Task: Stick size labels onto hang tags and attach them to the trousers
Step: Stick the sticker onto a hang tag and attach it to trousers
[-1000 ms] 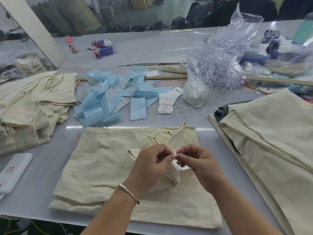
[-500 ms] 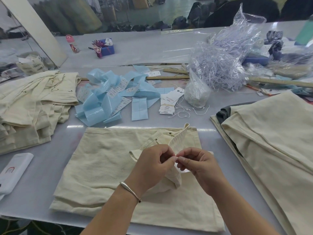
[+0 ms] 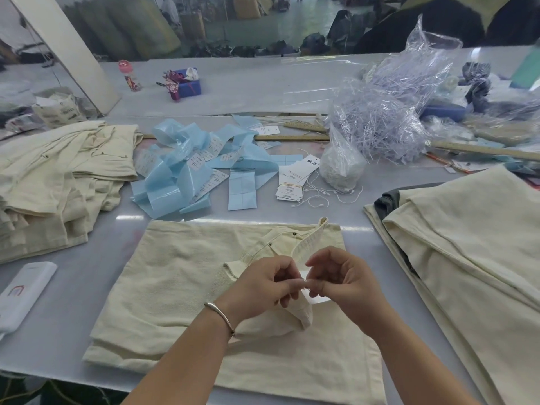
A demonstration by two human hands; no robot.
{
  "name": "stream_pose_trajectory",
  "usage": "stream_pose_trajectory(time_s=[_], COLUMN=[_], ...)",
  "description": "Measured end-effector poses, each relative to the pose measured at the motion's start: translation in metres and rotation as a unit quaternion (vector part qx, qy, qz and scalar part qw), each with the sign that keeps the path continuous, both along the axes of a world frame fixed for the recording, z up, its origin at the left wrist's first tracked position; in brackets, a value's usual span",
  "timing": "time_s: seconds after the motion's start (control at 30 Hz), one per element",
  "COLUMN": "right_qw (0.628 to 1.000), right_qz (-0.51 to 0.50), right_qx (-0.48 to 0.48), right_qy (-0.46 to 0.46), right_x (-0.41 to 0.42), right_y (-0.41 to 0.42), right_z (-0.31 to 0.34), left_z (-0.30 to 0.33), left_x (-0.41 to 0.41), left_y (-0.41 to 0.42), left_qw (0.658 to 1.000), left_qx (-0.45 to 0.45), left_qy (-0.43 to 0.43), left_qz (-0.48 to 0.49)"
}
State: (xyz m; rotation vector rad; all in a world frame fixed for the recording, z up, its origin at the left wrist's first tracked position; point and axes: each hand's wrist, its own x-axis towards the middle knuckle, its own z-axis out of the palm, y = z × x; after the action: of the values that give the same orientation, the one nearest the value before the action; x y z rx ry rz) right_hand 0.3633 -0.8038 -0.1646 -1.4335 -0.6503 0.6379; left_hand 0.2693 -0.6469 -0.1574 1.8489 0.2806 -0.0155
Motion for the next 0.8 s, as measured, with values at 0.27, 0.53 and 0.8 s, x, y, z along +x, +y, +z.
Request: stream_pose_trajectory(time_s=[0.27,0.53,0.8], right_qw=[1.000,0.987,0.940], right_qz=[0.023,0.002,-0.130], right_qx=[0.011,-0.110,-0.135], right_qy=[-0.004,-0.120,-0.284], right_x=[0.004,0.007,-0.032], right_y=[-0.001,0.010,0.090], right_z=[0.006,0.013,0.031], left_z=[0.000,-0.006,-0.020], left_x=[0.003,0.010,-0.030], left_y=[0.006,0.015,0.130], left_qw=[0.996,0.999,0.975], left_qx=[-0.074,-0.034,0.047], left_qy=[0.033,0.004,0.016], left_qz=[-0.027,0.003,0.216])
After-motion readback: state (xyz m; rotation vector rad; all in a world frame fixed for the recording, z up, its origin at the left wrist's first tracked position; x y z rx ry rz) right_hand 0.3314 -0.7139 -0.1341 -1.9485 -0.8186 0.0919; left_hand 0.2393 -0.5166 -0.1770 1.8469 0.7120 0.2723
